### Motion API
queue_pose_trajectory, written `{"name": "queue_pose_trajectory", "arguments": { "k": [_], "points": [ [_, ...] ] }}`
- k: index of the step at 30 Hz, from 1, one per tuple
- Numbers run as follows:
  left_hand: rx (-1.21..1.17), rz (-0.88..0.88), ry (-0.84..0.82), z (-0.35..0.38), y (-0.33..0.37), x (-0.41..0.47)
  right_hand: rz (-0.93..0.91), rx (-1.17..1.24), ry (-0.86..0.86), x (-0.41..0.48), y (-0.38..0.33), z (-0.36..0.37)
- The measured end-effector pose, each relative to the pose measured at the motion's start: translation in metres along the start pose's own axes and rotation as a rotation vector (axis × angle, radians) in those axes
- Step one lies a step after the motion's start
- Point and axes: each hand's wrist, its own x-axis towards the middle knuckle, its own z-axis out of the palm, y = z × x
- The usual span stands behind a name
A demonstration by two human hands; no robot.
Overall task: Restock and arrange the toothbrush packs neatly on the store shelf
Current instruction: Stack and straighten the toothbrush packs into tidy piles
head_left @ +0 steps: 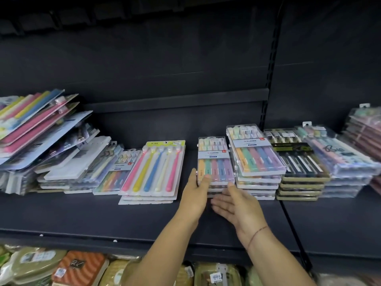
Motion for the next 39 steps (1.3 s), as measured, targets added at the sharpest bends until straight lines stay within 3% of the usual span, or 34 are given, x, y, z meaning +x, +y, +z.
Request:
{"name": "queue_pose_trajectory", "arguments": {
  "k": [6,9,11,21,24,26,29,32,35,39],
  "points": [
    [-0.001,0.060,-0.026,0.003,0.008,-0.008,-0.981,-0.899,0.464,-0.022,-0.029,-0.037],
    [0.028,0.083,-0.021,0.004,0.006,-0.008,-0.947,-1.232,0.417,0.007,-0.040,-0.057],
    [0.046,0.089,-0.010,0.004,0.003,-0.006,-0.949,-1.323,0.353,0.021,-0.041,-0.066],
    [0.083,0.095,0.022,0.001,0.001,-0.010,-1.158,-1.317,0.478,0.027,-0.028,-0.058],
    [0.109,0.174,0.082,-0.018,0.005,-0.022,-1.341,-1.140,0.266,0.012,-0.011,-0.043],
    [0.135,0.242,0.229,-0.049,0.009,-0.028,-1.373,-1.058,0.042,-0.001,0.009,-0.021],
    [0.239,0.250,0.513,-0.115,0.003,-0.029,-1.280,-1.141,-0.232,-0.004,0.039,0.019],
    [0.350,0.149,0.683,-0.172,-0.014,-0.026,-1.173,-1.330,-0.437,0.009,0.061,0.061],
    [0.492,0.070,0.656,-0.204,-0.028,-0.017,-1.059,-1.476,-0.528,0.025,0.072,0.094],
    [0.789,0.160,0.495,-0.223,-0.048,-0.001,-1.052,-1.569,-0.432,0.044,0.081,0.109]
  ]
}}
